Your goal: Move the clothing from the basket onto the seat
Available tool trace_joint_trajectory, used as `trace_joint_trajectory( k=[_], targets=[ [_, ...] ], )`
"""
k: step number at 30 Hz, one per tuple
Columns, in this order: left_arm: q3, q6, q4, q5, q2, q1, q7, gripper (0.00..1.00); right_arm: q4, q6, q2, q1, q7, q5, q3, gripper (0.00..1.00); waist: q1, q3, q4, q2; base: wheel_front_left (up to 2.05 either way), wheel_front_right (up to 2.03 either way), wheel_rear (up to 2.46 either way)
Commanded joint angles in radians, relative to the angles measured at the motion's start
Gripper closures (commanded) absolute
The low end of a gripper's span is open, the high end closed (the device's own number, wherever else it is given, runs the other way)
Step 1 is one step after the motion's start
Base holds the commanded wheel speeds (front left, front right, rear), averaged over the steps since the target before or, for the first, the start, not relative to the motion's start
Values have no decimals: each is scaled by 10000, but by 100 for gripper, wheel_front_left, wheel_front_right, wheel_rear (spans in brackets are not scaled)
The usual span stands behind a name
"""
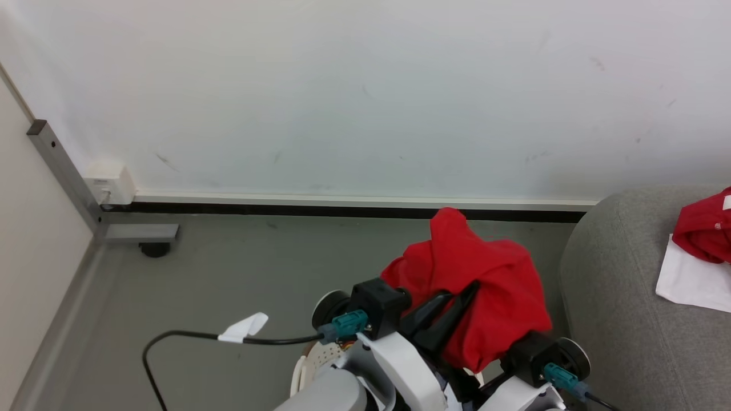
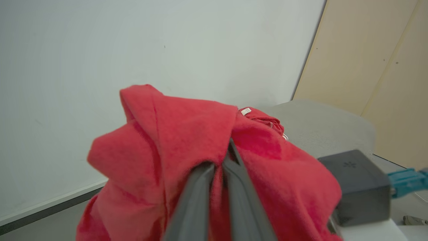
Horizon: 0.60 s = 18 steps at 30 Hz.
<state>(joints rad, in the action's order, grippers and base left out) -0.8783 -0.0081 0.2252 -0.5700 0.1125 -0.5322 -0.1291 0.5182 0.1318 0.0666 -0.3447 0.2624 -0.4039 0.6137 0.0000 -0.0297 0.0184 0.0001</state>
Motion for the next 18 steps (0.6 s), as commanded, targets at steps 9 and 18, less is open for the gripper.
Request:
trace_joint_trajectory(
  k=[9, 18],
  targets=[
    [-4, 30, 149, -166, -27, 69, -122, 100, -76, -23, -24, -20, 33, -58, -119, 100, 0, 27, 152, -1, 0, 0, 0],
    [300, 178, 167, -368, 187, -53, -227, 100, -189, -23, -6, 221, 34, -164, -199, 100, 0, 33, 70, -1, 0, 0, 0]
  ],
)
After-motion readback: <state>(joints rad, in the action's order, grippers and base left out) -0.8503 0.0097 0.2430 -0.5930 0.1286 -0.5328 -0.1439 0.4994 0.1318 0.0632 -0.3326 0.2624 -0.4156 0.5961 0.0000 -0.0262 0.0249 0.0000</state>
